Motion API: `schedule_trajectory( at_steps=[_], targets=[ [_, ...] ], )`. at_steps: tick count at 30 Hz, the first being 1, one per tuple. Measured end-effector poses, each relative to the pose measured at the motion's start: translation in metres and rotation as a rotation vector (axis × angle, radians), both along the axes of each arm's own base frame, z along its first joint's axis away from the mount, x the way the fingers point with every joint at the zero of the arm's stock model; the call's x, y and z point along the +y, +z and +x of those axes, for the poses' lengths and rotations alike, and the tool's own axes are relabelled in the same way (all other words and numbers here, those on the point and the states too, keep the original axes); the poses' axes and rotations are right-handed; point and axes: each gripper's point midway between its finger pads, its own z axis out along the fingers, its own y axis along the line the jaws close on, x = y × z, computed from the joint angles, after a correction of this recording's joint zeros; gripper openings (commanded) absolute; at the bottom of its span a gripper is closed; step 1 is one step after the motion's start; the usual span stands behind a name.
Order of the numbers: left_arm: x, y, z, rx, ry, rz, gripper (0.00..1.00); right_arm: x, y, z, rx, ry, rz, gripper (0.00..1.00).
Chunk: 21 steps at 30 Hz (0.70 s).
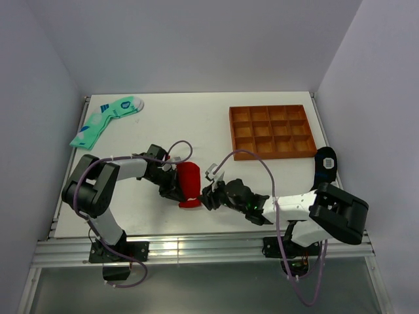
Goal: Roll the socks
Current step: Roll the sock at the center of the board.
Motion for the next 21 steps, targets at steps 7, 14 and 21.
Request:
schedule_trajectory(
  at_steps=[7, 14, 21],
  targets=[
    [0.0, -0.001, -0.001, 0.013, 0.002, -0.006, 0.0, 0.018, -0.01, -0.012, 0.006, 0.071, -0.053, 0.5],
    [0.001, -0.001, -0.001, 0.024, 0.003, -0.009, 0.0, 0.034, -0.019, -0.02, 0.011, 0.13, -0.106, 0.5],
    [0.001, -0.001, -0.002, 0.042, 0.008, -0.011, 0.0, 0.044, -0.025, -0.021, 0.008, 0.156, -0.15, 0.5]
  ],
)
